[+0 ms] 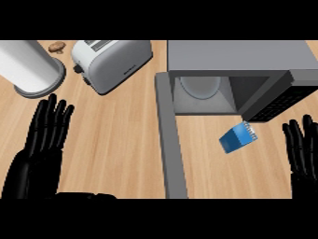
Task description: Pick up the milk, place it into the microwave and close the microwave
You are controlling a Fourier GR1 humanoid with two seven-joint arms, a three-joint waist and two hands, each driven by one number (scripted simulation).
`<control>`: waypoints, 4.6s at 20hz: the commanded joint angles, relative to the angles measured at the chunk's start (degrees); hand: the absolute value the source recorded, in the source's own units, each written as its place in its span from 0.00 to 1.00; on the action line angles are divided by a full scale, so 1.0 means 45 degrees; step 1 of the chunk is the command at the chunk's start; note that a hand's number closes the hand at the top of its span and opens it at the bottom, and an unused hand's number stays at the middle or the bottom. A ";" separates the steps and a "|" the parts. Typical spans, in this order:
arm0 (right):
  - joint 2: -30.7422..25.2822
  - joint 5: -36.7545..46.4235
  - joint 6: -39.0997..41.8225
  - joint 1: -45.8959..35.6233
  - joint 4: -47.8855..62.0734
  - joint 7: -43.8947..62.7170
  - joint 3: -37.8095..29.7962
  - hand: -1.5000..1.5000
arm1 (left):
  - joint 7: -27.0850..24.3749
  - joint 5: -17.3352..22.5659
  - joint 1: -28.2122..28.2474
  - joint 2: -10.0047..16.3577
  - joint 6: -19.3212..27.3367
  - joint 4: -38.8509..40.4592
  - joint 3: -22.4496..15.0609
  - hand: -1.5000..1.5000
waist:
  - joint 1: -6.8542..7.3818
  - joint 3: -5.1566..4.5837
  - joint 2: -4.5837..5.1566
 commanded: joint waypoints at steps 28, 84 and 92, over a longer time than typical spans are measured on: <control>-0.0042 -0.0942 -0.1056 -0.0459 0.8747 -0.6911 -0.1659 0.00 | -0.3085 -0.0512 0.2363 0.0467 0.3083 0.1282 -0.4745 0.00 | 0.0079 -0.0001 0.0025; 0.0046 -0.1215 -0.0893 -0.8877 1.9372 -1.1689 -0.2897 1.00 | -0.5727 0.3905 0.5474 0.3148 -0.1200 0.0913 0.0058 0.00 | 0.0120 -0.0009 -0.0019; -0.0428 -0.0177 -0.1928 -0.9379 1.6613 -0.8212 -0.2897 1.00 | -0.5714 0.3412 0.5319 0.2660 -0.1391 0.1471 -0.0148 0.00 | 0.0116 -0.0008 0.0004</control>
